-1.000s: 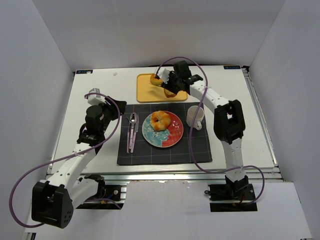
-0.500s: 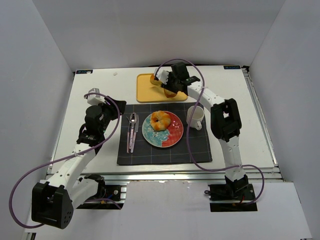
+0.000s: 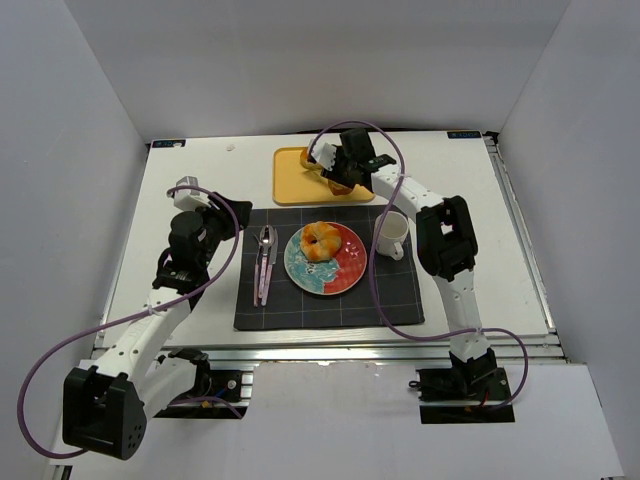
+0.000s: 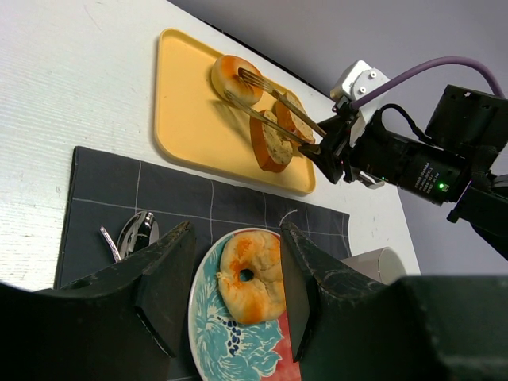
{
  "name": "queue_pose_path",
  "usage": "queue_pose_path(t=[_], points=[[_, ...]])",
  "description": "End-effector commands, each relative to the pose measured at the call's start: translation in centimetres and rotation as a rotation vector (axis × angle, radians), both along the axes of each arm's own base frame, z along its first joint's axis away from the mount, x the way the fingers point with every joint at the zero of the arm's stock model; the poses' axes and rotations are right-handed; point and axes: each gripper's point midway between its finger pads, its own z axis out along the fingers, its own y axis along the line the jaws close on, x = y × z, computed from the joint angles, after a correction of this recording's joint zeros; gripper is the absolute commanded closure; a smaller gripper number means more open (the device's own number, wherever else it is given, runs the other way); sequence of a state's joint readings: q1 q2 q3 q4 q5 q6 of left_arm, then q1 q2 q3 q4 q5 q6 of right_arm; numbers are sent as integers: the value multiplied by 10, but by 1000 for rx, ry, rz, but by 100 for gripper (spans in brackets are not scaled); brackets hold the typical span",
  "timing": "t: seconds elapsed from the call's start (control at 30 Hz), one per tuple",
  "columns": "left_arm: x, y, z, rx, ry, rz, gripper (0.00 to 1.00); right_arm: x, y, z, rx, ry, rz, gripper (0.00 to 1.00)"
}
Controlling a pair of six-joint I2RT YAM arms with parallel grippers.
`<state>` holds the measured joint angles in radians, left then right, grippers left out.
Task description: Place the bread
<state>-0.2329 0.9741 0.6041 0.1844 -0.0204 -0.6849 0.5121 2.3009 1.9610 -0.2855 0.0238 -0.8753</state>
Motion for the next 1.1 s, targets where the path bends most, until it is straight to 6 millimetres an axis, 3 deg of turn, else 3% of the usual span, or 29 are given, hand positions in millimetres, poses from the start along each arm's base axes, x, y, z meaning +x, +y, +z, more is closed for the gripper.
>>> queue_pose_path(t=[0.0, 0.37, 0.53, 0.6, 0.67, 0.73, 0.83, 0.87, 0.93, 0.97, 1.0, 1.03, 1.07], points=[[-1, 5, 13, 3, -33, 20, 43, 10, 9, 26, 32, -68, 0, 51], [-1, 5, 14, 3, -34, 20, 43, 15, 7, 17, 20, -55, -19, 54], [-3, 6, 16, 2, -40, 24, 43, 11, 9, 15, 28, -31, -13, 71], [-3, 6, 19, 1, -44, 24, 43, 9, 10, 22, 46, -27, -11, 79], [-2, 7, 22, 1, -49, 26, 43, 2, 13, 38, 104, -11, -5, 95], [-2, 7, 25, 2, -55, 28, 43, -6, 14, 52, 146, -2, -5, 100], [-2, 8, 28, 0, -63, 29, 43, -29, 13, 86, 236, 24, 13, 100], [-3, 7, 28, 0, -63, 27, 43, -41, 13, 112, 278, 9, 38, 100], [-3, 7, 29, -1, -65, 24, 43, -65, 9, 111, 299, 70, 56, 100], [-4, 7, 28, -3, -67, 24, 43, -83, 7, 135, 335, 63, 96, 100], [-4, 7, 29, -4, -70, 26, 43, -104, 2, 119, 319, 127, 116, 100], [-5, 7, 29, -4, -70, 26, 43, -119, -1, 117, 320, 151, 137, 100], [-5, 7, 30, -6, -74, 26, 43, -143, -4, 140, 354, 137, 192, 100]])
